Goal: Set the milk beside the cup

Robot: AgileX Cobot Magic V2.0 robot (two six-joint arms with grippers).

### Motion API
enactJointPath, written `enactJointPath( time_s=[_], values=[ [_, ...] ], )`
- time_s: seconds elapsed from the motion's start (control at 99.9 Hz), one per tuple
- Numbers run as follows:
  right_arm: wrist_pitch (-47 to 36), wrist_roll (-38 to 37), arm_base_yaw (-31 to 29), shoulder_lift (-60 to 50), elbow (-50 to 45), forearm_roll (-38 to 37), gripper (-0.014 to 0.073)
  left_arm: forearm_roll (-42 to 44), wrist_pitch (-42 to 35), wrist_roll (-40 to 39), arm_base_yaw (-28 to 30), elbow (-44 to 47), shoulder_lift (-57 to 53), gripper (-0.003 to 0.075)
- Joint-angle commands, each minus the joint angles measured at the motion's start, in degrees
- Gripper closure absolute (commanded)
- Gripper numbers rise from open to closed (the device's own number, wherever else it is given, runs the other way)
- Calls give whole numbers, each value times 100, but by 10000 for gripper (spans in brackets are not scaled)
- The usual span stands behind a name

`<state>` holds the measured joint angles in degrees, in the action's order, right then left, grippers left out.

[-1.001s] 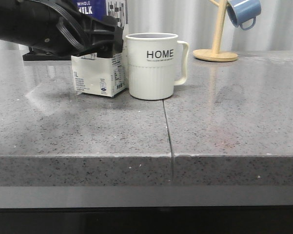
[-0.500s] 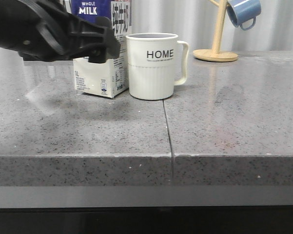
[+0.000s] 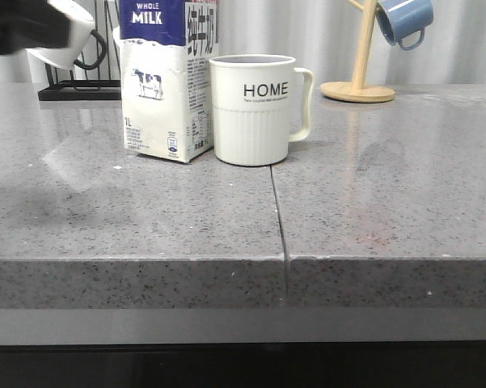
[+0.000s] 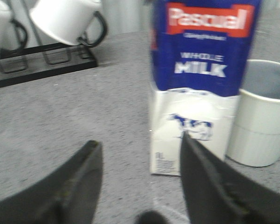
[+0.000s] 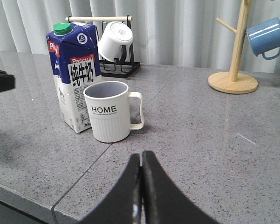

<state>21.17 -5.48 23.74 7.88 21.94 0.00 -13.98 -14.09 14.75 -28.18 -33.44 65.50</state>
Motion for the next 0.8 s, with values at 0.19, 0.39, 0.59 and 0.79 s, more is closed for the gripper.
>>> enactJointPath(
  time_s=[0.19, 0.39, 0.59, 0.79],
  values=[
    [-422, 25, -4, 60, 142, -30, 660, 1543, 765, -1577, 1350, -21, -1346, 721],
    [-422, 25, -4, 60, 142, -30, 660, 1617, 1232, -1693, 1991, 397, -2290, 741],
    [-422, 25, -4, 60, 142, -30, 660, 1740, 1896, -1693, 2239, 834, -3278, 741],
    [-422, 25, -4, 60, 142, -30, 660, 1740, 2325, -1693, 2408, 1078, -4038, 741]
  ],
)
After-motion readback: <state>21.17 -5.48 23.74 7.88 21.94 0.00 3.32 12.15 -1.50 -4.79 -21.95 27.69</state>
